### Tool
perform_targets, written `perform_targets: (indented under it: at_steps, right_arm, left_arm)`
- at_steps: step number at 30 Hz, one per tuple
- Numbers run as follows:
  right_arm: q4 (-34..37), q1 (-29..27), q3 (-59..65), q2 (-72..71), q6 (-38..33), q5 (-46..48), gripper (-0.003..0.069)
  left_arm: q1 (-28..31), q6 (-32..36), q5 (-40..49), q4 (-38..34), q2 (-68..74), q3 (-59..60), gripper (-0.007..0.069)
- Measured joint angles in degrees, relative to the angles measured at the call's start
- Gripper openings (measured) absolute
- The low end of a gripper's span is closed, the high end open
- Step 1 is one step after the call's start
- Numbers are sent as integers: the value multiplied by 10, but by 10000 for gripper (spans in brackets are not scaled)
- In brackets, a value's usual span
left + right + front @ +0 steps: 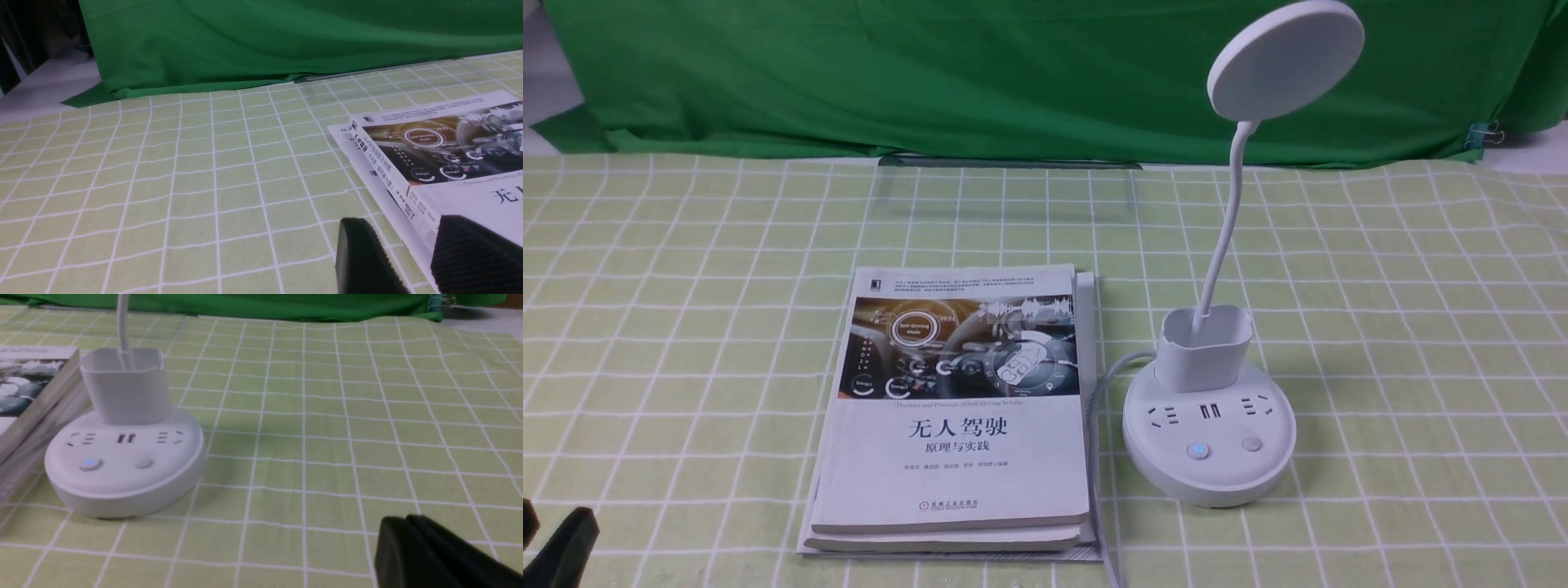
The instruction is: Turn off the desk lamp on the green coffee tablecloth by hand.
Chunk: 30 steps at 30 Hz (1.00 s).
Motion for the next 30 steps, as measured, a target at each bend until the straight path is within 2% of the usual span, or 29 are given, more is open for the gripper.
perform_targets:
  at_steps: [30]
  right_arm:
    - [-4, 0, 23, -31, 0, 4, 72]
  left_arm:
    - [0, 0, 0, 0, 0, 0, 242]
